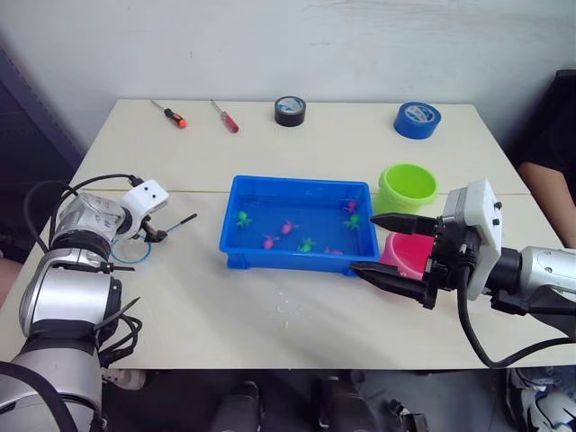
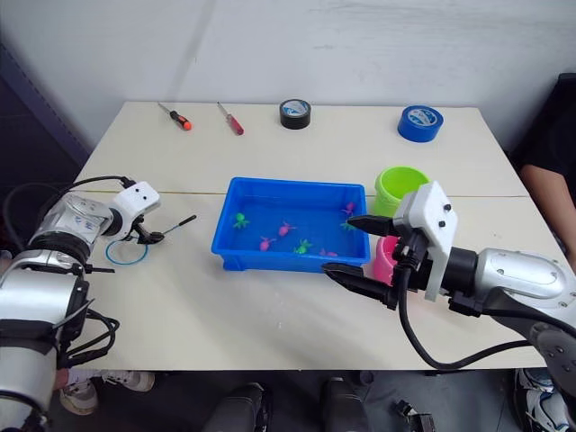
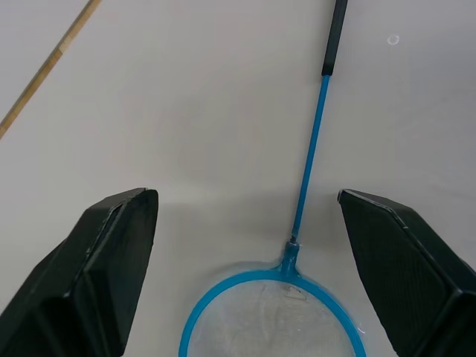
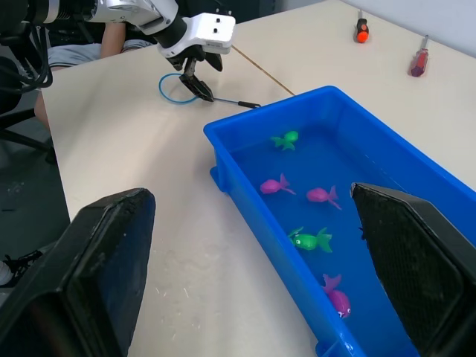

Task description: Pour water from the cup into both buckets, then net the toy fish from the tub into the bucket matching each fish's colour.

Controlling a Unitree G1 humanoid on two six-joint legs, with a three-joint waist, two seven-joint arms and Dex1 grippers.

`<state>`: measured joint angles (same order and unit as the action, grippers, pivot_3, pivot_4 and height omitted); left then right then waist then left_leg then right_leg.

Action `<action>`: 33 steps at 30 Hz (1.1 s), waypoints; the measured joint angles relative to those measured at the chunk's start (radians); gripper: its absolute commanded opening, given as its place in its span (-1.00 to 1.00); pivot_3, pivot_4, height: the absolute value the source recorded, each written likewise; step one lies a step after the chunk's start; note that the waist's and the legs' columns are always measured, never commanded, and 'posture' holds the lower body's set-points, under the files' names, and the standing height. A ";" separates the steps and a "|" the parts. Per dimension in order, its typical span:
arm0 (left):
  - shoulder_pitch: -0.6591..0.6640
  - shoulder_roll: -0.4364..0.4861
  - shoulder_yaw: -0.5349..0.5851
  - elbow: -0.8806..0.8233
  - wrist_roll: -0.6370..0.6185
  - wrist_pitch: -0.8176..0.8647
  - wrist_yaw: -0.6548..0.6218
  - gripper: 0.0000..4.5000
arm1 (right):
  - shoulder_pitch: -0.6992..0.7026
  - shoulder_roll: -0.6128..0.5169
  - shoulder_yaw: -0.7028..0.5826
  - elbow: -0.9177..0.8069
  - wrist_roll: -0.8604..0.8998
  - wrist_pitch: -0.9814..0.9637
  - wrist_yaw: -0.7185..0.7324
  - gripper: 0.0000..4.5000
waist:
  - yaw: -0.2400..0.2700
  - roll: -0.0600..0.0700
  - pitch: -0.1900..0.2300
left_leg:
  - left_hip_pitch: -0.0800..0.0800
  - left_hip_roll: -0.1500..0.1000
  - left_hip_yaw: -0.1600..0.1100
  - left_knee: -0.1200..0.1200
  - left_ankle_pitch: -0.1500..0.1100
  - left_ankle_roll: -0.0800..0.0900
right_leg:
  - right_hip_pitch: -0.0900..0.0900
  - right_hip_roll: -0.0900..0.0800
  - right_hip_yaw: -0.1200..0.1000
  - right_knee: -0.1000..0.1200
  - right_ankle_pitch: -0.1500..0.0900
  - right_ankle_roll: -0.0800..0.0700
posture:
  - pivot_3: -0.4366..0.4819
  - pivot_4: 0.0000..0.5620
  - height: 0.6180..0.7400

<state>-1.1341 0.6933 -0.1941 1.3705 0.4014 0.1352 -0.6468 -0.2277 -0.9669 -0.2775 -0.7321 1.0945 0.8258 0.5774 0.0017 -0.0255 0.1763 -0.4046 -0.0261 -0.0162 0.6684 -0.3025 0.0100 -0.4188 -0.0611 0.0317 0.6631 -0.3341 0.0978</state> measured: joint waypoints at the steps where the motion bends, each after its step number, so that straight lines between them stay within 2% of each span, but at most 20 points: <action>1: 0.000 -0.004 0.000 0.007 0.000 0.006 0.000 0.79 | 0.001 0.000 0.000 0.000 0.000 0.000 0.000 1.00 | 0.000 0.000 0.000 | 0.000 0.000 0.000 0.000 0.000 0.000 | 0.000 0.000 0.000 0.000 0.000 0.000 | -0.05 -0.47 0.94; 11: 0.000 -0.013 0.013 0.009 -0.004 0.037 0.021 0.79 | 0.003 0.000 -0.002 0.000 0.004 0.001 -0.001 1.00 | 0.001 0.000 0.000 | 0.000 0.000 0.000 0.001 0.000 0.000 | 0.000 0.000 0.000 0.001 0.000 0.000 | -0.05 -0.47 0.94; 14: 0.001 -0.017 0.013 0.009 -0.002 0.037 0.021 0.44 | 0.008 0.000 -0.005 -0.002 0.011 0.001 -0.002 1.00 | 0.002 0.000 0.000 | 0.000 0.000 0.000 0.001 0.000 0.000 | 0.000 0.000 0.000 0.001 0.000 0.000 | -0.05 -0.47 0.94; 18: 0.007 -0.028 0.013 0.009 -0.001 0.039 0.021 -0.31 | 0.019 0.000 -0.010 -0.005 0.018 0.002 -0.005 1.00 | 0.002 0.000 0.000 | 0.000 0.000 0.000 0.002 0.000 0.000 | 0.000 0.000 0.000 0.002 0.000 0.000 | -0.05 -0.47 0.94; 20: 0.010 -0.031 0.012 0.010 0.000 0.041 0.021 -0.76 | 0.027 0.000 -0.018 -0.008 0.025 0.002 -0.010 1.00 | 0.001 0.000 0.000 | 0.000 0.000 0.000 0.002 0.000 0.000 | 0.000 0.000 0.000 0.002 0.000 0.000 | -0.05 -0.47 0.94; 21: 0.011 -0.031 0.011 0.011 0.001 0.041 0.021 -0.92 | 0.029 0.000 -0.019 -0.009 0.026 0.002 -0.011 1.00 | 0.000 0.000 0.000 | 0.000 0.000 0.000 0.002 0.000 0.000 | 0.000 0.000 0.000 0.002 0.000 0.000 | -0.05 -0.47 0.94; 22: 0.013 -0.031 0.011 0.011 0.002 0.042 0.022 -0.98 | 0.035 0.000 -0.026 -0.011 0.030 0.003 -0.015 1.00 | 0.000 0.000 0.000 | 0.000 0.000 0.000 0.002 0.000 0.000 | 0.000 0.000 0.000 0.002 0.000 0.000 | -0.05 -0.47 0.94; 33: 0.014 -0.025 0.020 0.011 -0.005 0.038 -0.011 -0.98 | 0.046 -0.006 -0.042 -0.019 0.048 0.004 -0.031 1.00 | 0.000 -0.001 -0.001 | 0.000 0.000 0.000 0.002 0.000 0.000 | 0.000 0.000 0.000 0.002 0.000 0.000 | -0.05 -0.47 0.94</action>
<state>-1.1200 0.6684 -0.1743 1.3813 0.3964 0.1734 -0.6579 -0.1812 -0.9733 -0.3198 -0.7516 1.1423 0.8301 0.5468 0.0018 -0.0263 0.1758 -0.4044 -0.0261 -0.0161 0.6704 -0.3025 0.0100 -0.4187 -0.0611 0.0319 0.6651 -0.3341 0.0978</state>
